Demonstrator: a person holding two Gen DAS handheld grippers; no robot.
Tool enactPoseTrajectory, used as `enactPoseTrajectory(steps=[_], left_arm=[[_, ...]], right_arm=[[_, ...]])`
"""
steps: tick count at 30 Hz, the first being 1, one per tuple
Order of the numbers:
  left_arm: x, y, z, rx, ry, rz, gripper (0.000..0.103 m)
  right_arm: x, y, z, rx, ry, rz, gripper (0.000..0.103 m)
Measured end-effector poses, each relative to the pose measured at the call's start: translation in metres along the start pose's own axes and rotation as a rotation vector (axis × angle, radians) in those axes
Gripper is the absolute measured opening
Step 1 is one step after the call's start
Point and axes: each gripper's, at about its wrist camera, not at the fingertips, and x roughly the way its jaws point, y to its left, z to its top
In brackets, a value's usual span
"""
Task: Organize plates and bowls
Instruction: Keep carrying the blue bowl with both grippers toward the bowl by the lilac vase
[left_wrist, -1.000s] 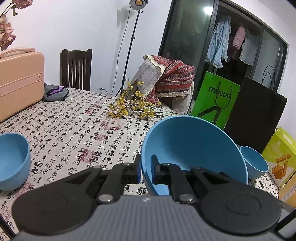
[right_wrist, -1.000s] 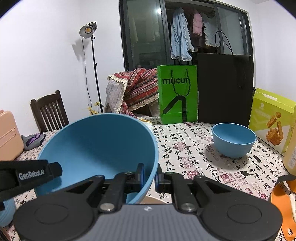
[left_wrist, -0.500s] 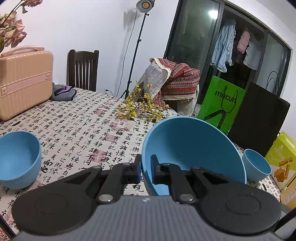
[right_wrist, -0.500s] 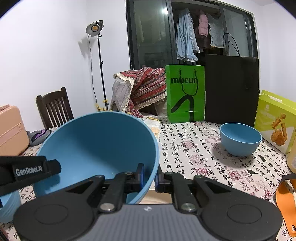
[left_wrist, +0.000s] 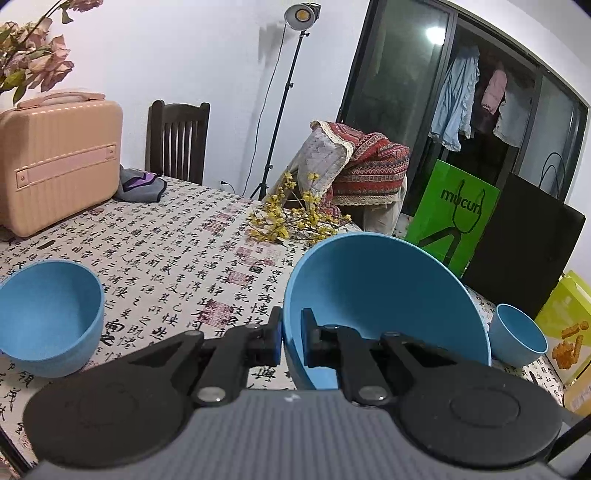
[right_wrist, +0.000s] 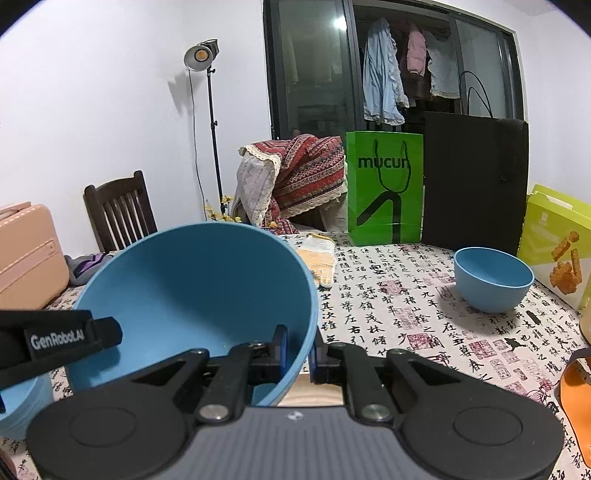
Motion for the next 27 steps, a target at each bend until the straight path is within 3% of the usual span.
enactPoseTrajectory(steps=[27], left_arm=[[-0.015, 0.049, 0.006, -0.045, -0.041, 0.031, 0.010]], right_arm=[[-0.008, 0.045, -0.005, -0.035, -0.002, 0.053, 0.011]])
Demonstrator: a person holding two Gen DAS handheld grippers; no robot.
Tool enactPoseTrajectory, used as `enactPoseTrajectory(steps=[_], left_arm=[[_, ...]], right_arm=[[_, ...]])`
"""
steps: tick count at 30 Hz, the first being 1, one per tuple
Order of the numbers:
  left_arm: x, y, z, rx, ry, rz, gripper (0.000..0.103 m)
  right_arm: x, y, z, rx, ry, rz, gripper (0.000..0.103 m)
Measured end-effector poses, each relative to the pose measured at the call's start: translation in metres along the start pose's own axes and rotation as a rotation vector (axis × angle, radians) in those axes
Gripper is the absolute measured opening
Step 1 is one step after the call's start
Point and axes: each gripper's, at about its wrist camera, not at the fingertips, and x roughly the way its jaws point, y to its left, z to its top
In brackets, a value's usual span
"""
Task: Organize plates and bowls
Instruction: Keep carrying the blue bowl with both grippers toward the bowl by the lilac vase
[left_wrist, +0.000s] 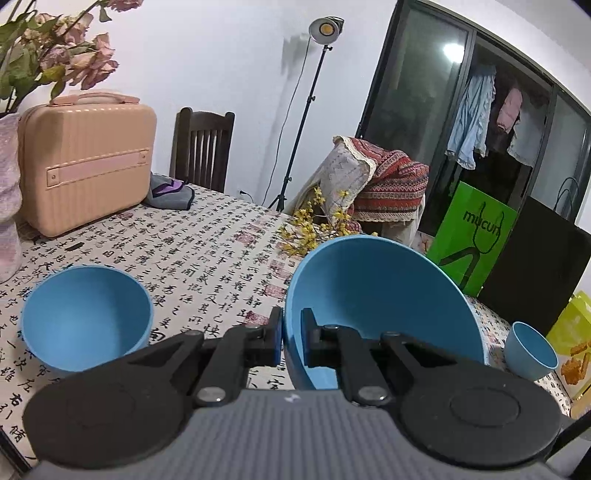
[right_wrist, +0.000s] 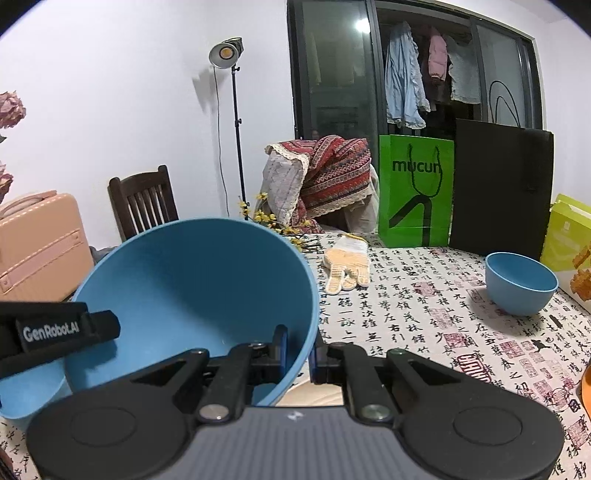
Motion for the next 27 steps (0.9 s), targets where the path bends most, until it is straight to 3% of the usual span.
enactPoseTrajectory(steps=[27], left_arm=[[-0.007, 0.066, 0.011, -0.081, -0.036, 0.030, 0.010]], right_arm=[[-0.001, 0.065, -0.004, -0.047, -0.001, 0.069, 0.011]])
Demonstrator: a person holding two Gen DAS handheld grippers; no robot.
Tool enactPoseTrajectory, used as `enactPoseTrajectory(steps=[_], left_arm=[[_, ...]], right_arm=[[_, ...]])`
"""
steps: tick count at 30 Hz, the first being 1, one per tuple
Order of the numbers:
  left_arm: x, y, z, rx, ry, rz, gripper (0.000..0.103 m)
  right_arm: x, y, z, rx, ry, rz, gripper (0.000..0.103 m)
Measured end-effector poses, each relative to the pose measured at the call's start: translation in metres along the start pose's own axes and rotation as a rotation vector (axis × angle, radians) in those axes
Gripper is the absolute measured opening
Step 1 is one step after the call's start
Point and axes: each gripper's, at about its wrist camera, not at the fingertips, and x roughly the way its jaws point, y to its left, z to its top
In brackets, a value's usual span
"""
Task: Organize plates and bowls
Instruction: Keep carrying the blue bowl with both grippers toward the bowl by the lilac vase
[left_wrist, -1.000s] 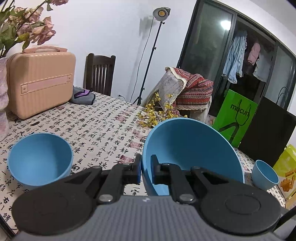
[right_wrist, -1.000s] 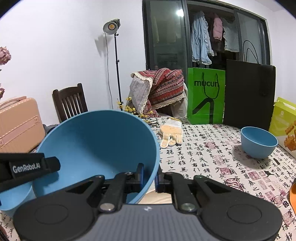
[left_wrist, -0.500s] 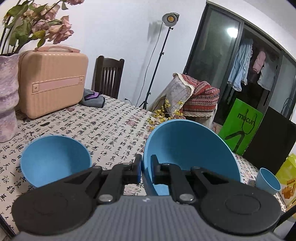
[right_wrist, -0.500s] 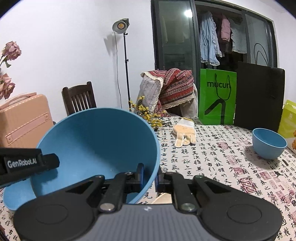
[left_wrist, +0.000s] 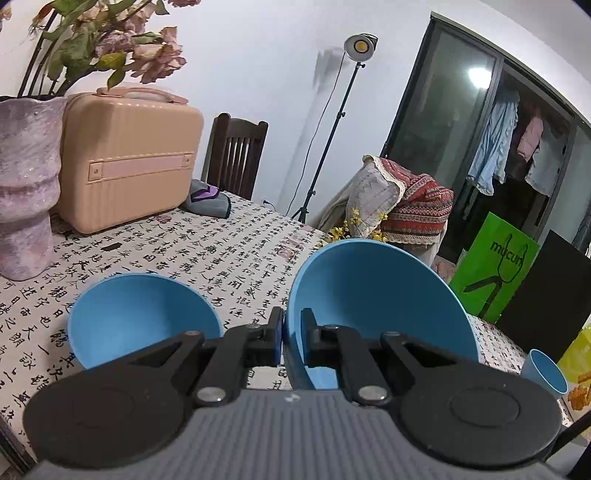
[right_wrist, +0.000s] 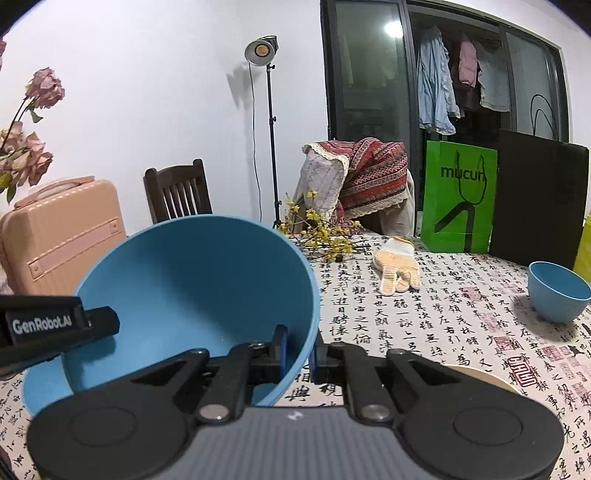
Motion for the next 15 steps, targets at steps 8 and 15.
enactPoseTrajectory(steps=[8, 15], left_arm=[[-0.001, 0.012, 0.002, -0.016, -0.012, 0.000, 0.010], [0.000, 0.024, 0.004, -0.032, -0.017, 0.003, 0.010]], right_arm=[[0.001, 0.012, -0.001, -0.005, -0.004, 0.003, 0.011], [0.004, 0.021, -0.001, -0.013, -0.006, 0.010, 0.011]])
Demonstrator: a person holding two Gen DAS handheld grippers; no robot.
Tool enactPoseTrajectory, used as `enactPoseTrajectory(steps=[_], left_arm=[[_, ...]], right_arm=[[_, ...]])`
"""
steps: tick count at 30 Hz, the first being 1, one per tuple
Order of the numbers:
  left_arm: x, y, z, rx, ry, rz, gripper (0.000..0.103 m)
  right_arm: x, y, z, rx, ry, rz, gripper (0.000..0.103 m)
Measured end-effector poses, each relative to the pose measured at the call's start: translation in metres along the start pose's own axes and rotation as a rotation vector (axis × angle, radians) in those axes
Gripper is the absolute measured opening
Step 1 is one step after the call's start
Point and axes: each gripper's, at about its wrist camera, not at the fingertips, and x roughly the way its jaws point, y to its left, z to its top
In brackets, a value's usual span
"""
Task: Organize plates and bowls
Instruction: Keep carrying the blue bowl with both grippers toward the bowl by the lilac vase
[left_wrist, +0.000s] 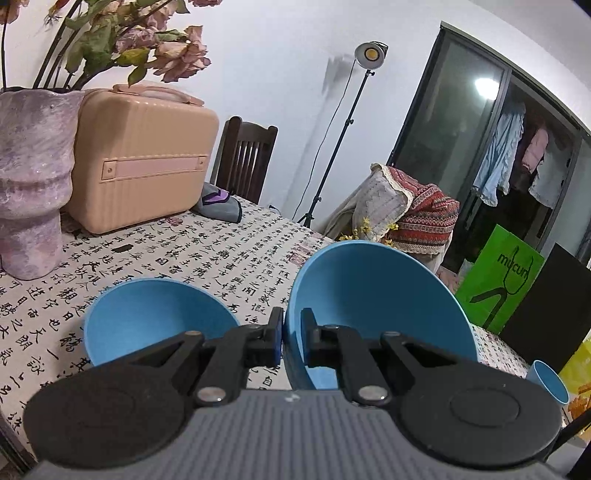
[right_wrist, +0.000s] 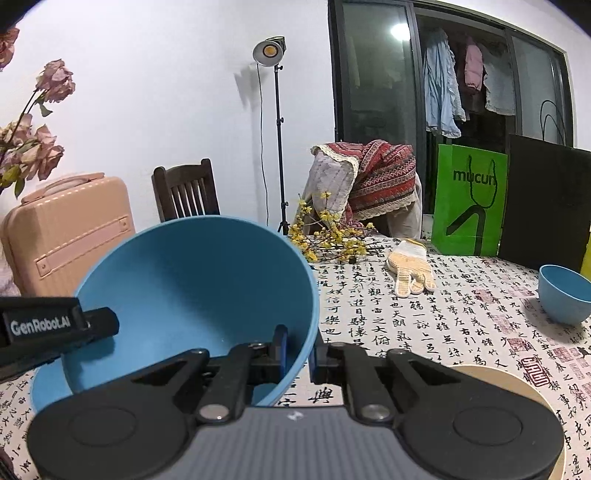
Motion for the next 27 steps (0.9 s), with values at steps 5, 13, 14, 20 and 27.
enactPoseTrajectory(steps=[5, 13, 14, 20, 27], left_arm=[[0.001, 0.010, 0.003, -0.014, -0.006, 0.010, 0.010], [0.001, 0.024, 0.007, -0.036, -0.018, 0.022, 0.010], [0.000, 0.025, 0.008, -0.038, -0.021, 0.023, 0.010], [-0.002, 0.032, 0.010, -0.048, -0.034, 0.027, 0.010], [-0.002, 0.044, 0.013, -0.063, -0.043, 0.042, 0.010]], right_arm=[[0.003, 0.009, 0.000, -0.008, -0.002, 0.013, 0.011], [0.004, 0.024, 0.000, -0.018, -0.007, 0.038, 0.011], [0.004, 0.026, 0.000, -0.019, -0.009, 0.040, 0.011], [0.002, 0.034, 0.001, -0.023, -0.018, 0.054, 0.011], [0.004, 0.045, 0.003, -0.031, -0.026, 0.075, 0.011]])
